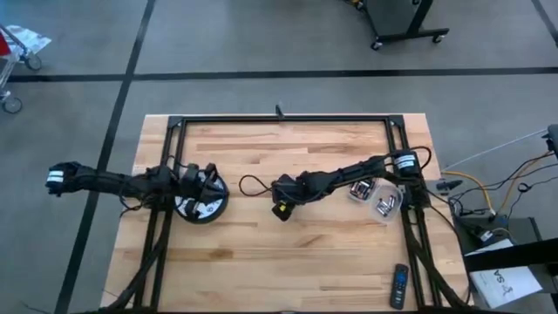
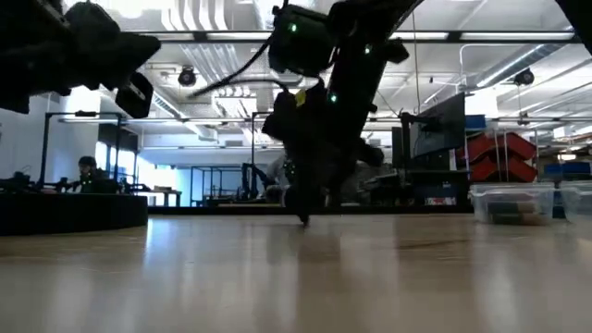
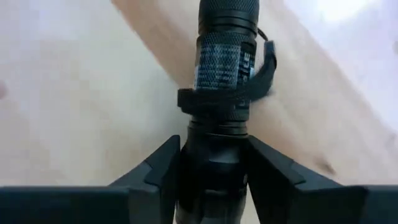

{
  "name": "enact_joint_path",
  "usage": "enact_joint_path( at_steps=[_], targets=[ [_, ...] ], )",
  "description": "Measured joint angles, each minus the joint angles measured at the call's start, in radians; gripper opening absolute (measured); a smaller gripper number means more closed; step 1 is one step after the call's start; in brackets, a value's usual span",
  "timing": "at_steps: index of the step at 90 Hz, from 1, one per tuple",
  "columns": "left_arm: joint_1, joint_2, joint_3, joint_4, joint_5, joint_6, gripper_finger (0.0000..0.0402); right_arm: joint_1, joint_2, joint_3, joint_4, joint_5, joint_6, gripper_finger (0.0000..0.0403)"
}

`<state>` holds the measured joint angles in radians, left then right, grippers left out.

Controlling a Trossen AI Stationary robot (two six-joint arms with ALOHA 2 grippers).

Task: Insert battery
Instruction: Open the black flashlight battery compartment

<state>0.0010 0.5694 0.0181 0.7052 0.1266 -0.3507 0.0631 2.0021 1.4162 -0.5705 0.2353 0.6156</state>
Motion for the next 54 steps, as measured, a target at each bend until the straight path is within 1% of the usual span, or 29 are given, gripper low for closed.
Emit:
enact_joint_path(
  at_steps=[9, 18, 25, 29, 34, 45, 54],
  targets=[
    [0.0, 0.024, 0.0, 0.002, -0.045, 0.007, 0.0, 0.026, -0.046, -0.013, 0.002, 0.053, -0.086, 0.0129],
    [0.0, 0.051, 0.0, 0.003, -0.123, 0.035, 0.0, 0.056, -0.109, -0.05, 0.011, 0.117, -0.175, 0.0129],
    [0.0, 0.084, 0.0, 0.008, -0.163, 0.051, 0.0, 0.077, -0.151, -0.092, 0.057, 0.151, -0.22, 0.0129],
    [0.0, 0.106, 0.0, 0.007, -0.165, 0.069, 0.0, 0.087, -0.176, -0.126, 0.099, 0.158, -0.247, 0.0129],
    [0.0, 0.137, 0.0, 0.01, -0.164, 0.09, 0.0, 0.099, -0.2, -0.173, 0.185, 0.158, -0.28, 0.0129],
    [0.0, 0.213, 0.0, 0.055, -0.163, 0.113, 0.0, 0.115, -0.246, -0.295, 0.447, 0.152, -0.343, 0.0129],
    [0.0, 0.28, 0.0, 0.125, -0.163, 0.129, 0.0, 0.116, -0.269, -0.397, 0.656, 0.134, -0.347, 0.0129]
  ],
)
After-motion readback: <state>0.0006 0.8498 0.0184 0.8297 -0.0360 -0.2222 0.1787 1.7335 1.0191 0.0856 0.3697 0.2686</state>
